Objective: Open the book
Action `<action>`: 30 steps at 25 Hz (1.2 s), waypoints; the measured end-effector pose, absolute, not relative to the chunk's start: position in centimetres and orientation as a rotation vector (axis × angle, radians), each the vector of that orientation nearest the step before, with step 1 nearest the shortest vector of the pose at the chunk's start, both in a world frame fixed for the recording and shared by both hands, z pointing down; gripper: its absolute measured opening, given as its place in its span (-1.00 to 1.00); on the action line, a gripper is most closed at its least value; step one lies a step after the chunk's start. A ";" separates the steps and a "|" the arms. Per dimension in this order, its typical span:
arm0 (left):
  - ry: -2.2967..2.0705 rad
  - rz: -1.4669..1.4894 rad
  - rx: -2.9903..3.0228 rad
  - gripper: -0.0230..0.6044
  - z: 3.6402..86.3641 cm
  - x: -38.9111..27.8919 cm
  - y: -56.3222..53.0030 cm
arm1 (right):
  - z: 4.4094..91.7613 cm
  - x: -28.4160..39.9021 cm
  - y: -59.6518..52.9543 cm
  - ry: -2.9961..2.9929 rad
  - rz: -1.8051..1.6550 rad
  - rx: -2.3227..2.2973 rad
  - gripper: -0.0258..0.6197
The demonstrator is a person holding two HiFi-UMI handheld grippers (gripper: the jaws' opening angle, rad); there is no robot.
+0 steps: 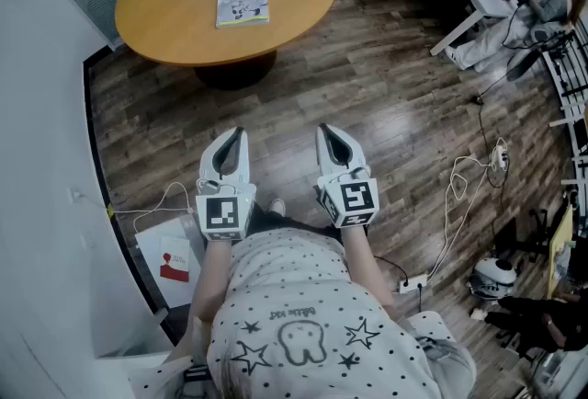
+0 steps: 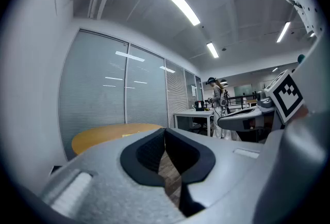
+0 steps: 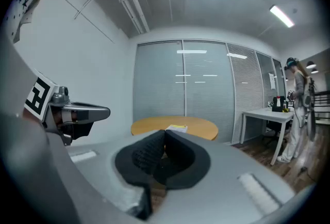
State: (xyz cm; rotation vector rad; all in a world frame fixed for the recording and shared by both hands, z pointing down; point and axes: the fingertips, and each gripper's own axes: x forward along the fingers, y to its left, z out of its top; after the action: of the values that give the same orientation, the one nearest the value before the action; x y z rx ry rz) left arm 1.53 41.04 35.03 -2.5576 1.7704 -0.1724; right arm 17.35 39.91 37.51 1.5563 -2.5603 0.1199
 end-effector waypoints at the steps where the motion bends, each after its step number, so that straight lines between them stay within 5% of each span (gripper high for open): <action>1: 1.772 -0.169 -2.557 -0.89 34.9 1.5 41.0 | 37.5 17.4 39.8 -2.561 0.121 1.556 -0.91; 30: 1.766 -0.142 -2.578 -0.89 34.4 2.0 42.2 | 37.3 18.6 41.5 -2.606 0.130 1.538 -0.91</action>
State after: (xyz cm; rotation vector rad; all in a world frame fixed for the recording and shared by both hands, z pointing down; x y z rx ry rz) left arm 1.98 42.20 34.44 -2.5782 1.7655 -0.1423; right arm 18.57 41.53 37.31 1.5384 -2.6059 0.1296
